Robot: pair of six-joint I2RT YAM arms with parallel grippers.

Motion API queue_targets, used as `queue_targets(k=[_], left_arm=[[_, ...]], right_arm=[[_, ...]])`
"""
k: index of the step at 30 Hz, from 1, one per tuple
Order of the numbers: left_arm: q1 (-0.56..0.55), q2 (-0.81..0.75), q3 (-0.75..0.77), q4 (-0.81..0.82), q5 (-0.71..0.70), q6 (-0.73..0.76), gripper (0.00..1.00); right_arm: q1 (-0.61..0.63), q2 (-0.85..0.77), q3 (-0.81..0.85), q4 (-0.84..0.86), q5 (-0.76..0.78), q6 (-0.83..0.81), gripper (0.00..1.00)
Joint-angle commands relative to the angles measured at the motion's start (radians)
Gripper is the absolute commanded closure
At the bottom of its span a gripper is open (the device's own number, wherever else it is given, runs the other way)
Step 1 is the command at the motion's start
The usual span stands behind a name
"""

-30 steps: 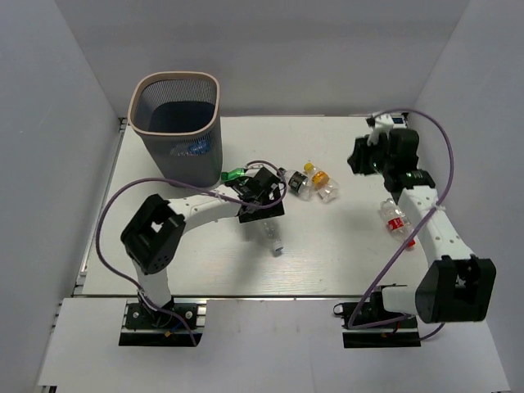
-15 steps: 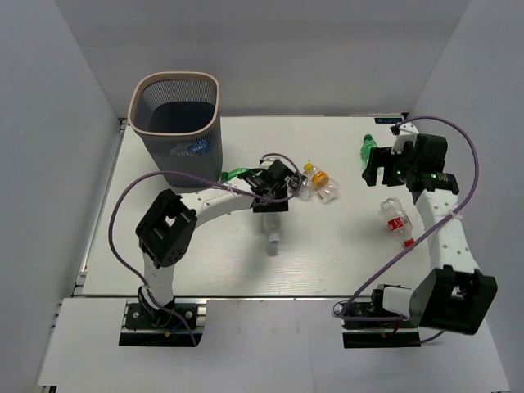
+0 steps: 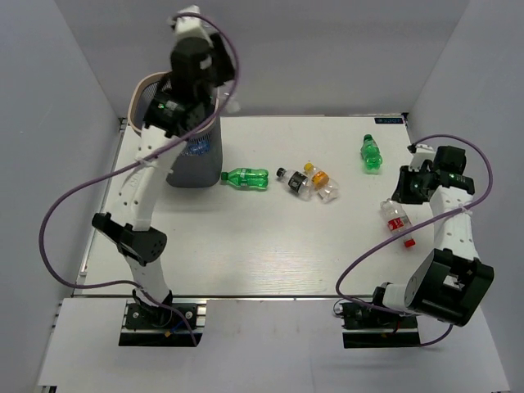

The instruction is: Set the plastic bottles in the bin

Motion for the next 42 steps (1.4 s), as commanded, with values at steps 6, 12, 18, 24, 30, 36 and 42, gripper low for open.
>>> queue_targets(k=[6,12,18,24,30,36,42], left_arm=[[0.256,0.013,-0.036,-0.097,-0.036,0.043,0.72],[0.335,0.013,-0.057,-0.097,-0.016,0.053,0.04],[0.336,-0.008,-0.032,-0.059,0.106,0.129,0.0],[0.287,-0.102,-0.224,0.061,0.632,0.158,0.0],[0.145,-0.203,-0.543,0.092,0.777,0.158,0.0],[0.02,-0.33,-0.869,0.19,0.759,0.108,0.0],[-0.082,-0.372,-1.093,0.256,0.73,0.044,0.0]], right_arm=[[-0.061,-0.067,-0.031,-0.095,-0.036,-0.119,0.26],[-0.089,-0.025,-0.032,-0.148,-0.062,-0.14,0.11],[-0.09,0.013,-0.064,-0.146,-0.03,-0.22,0.09],[-0.083,0.041,-0.167,0.045,0.091,-0.273,0.09],[-0.081,0.125,-0.19,0.173,0.149,-0.292,0.09],[-0.077,0.189,-0.221,0.288,0.182,-0.364,0.09],[-0.075,0.3,-0.203,0.297,0.087,-0.416,0.17]])
